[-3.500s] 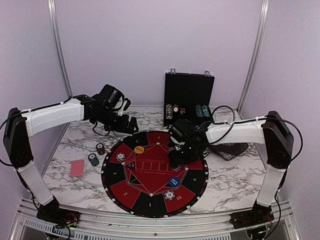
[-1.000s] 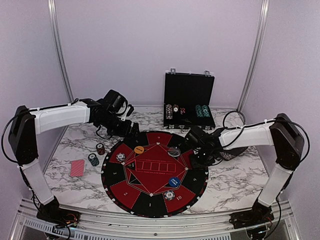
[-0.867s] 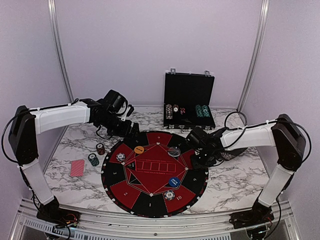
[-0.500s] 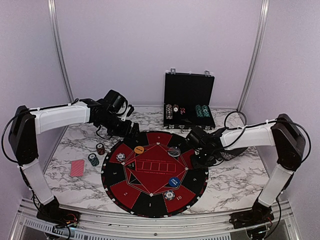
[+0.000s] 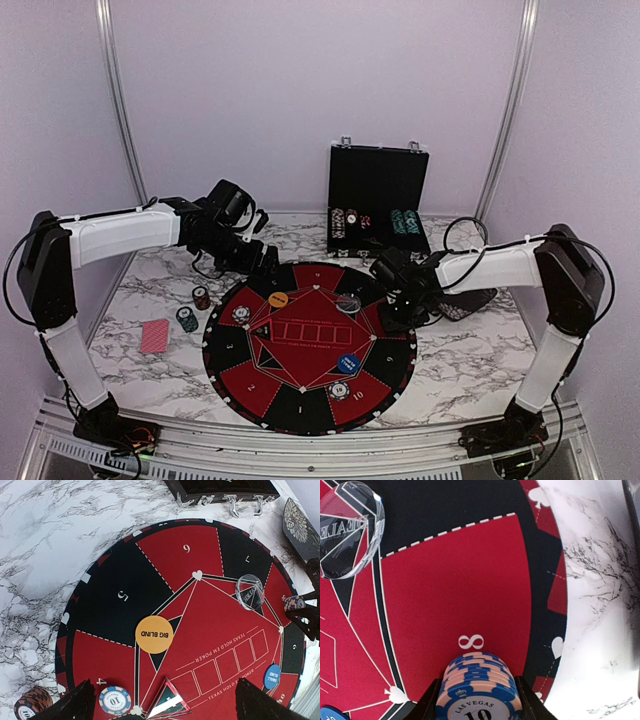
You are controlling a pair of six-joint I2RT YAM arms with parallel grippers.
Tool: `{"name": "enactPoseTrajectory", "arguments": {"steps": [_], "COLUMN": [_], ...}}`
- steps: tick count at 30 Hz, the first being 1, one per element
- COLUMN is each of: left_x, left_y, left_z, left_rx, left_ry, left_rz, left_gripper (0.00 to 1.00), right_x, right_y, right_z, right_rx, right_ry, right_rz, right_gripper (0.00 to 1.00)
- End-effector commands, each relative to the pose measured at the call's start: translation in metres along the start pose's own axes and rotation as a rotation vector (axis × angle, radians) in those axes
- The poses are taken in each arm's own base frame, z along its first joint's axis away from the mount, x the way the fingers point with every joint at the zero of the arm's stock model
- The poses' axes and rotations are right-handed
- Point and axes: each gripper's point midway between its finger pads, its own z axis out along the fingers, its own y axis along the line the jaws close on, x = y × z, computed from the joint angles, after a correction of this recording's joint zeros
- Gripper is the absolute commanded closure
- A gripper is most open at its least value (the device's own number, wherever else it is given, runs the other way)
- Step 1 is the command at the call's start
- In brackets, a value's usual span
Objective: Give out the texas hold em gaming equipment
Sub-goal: Place the poker chips pile in the dealer area.
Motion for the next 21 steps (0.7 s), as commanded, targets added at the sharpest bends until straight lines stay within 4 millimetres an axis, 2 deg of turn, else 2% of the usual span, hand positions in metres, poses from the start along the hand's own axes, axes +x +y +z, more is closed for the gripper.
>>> {"name": "enactPoseTrajectory", "arguments": {"steps": [1, 13, 21], "left_x": [-0.004, -0.0022, -0.0024], "left_y": [-0.0005, -0.0011, -0.0019], "left_z": [0.0029, 0.0039, 0.0044], "left_rx": [0.014, 0.02, 0.023], "left_ry": [-0.004, 0.002, 0.003], "left_rz": [0.008, 0.003, 0.003], "left_gripper": [0.01, 0.01, 0.01], "right_x": [-0.0066, -0.0009, -0.0027], "right_y": [0.0003, -0.0022, -0.0012], "right_z": [-0.0012, -0.0005, -0.0076], "right_rx": [-0.008, -0.022, -0.038], "right_ry": [-0.01, -0.007, -0.019], "right_rz": [0.007, 0.026, 0.032], "right_gripper": [0.7, 0.59, 0.47]}}
